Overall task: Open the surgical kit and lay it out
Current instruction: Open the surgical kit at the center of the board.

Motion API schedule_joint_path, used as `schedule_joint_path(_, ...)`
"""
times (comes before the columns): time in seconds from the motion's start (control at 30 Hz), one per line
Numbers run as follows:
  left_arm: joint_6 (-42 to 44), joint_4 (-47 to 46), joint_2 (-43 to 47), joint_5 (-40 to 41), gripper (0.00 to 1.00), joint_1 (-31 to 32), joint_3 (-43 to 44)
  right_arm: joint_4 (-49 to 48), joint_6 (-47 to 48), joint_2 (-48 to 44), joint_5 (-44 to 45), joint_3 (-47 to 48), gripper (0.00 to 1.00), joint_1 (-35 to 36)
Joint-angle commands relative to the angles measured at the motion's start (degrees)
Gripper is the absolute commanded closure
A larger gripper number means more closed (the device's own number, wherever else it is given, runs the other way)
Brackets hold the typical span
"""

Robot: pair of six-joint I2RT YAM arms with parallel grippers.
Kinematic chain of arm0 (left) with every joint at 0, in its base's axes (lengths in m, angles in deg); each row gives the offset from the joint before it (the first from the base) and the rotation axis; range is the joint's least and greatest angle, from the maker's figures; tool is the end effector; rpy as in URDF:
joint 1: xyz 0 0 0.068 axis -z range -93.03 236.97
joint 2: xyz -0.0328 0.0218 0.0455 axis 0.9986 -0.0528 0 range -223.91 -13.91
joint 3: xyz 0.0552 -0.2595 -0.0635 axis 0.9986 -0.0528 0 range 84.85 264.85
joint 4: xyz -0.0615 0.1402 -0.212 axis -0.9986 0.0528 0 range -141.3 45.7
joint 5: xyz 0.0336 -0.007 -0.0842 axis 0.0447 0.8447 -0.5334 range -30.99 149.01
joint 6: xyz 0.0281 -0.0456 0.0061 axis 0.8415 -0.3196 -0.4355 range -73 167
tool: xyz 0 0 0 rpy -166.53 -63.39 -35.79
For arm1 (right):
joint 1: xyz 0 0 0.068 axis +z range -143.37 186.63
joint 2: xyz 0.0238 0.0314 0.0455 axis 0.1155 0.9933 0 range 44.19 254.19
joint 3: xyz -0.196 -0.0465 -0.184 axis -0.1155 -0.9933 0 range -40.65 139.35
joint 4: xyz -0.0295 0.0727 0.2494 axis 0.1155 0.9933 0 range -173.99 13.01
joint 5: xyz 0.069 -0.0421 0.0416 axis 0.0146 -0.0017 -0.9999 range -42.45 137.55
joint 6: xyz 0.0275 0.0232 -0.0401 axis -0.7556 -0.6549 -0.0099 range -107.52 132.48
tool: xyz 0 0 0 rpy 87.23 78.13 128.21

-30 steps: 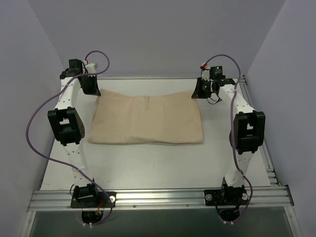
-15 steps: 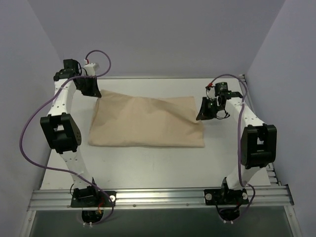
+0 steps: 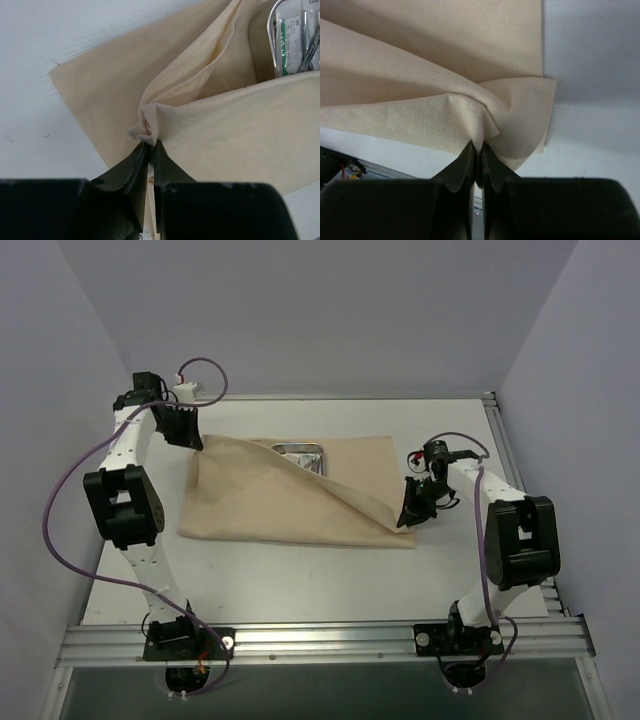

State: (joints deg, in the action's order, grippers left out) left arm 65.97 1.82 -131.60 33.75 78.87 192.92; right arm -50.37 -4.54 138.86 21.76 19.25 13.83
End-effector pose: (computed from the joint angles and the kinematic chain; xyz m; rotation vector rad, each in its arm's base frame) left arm 0.4406 0.0474 0.2711 0.3795 2.5267 -0.4110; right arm 0.3117 0.0550 0.1876 0.1169 2.7781 0.7330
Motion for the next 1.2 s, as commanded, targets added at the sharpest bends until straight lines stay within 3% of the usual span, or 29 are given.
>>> schedule_joint_path(0.0,2.7,-0.7,-1.3,1.3,0.83,-0.8,0.7,4.2,-1.1,0.9,4.5,-1.1,1.0,2.5)
schedule_joint_path(0.17,4.7,0.2,-2.4,2.5,0.61,-1.0,0.6,4.4,-1.6,2.6,7.6,-0.9,1.0,6.9)
schedule_joint_path(0.27,4.8,2.1,-3.5,2.8,0.54,-1.2,3.4,4.3,-2.1,2.7,8.9,-2.0,1.0,8.0)
schedule_joint_path(0.4,1.2,3.5,-5.2,0.8,0.41,-1.1,13.5,5.2,-1.4,2.7,11.3,-1.8,1.0,9.5)
schedule_joint_path(0.53,-7.1,4.0,-7.9,-0.2,0.35,1.6,21.7,4.8,-0.6,3.8,12.4,-0.7,1.0,12.1)
schedule_joint_path(0.73,-6.9,4.4,-11.8,8.7,0.3,10.7,25.1,3.6,0.6,5.0,13.2,-0.7,1.0,13.0)
schedule_joint_path(0.87,-11.0,10.3,-16.3,12.1,0.27,10.4,29.3,3.1,1.1,5.5,13.3,-1.0,1.0,13.0)
schedule_joint_path(0.97,-13.2,8.9,-17.9,13.9,0.13,10.5,29.1,2.5,1.1,5.8,13.1,-1.2,1.0,12.9)
schedule_joint_path(1.0,-13.9,8.6,-18.4,14.1,0.01,10.6,29.6,2.5,1.3,5.9,12.9,-1.1,1.0,12.9)
schedule_joint_path(1.17,-16.5,11.2,-24.2,17.3,0.04,11.3,36.0,2.5,1.5,6.3,12.9,-0.5,1.0,13.0)
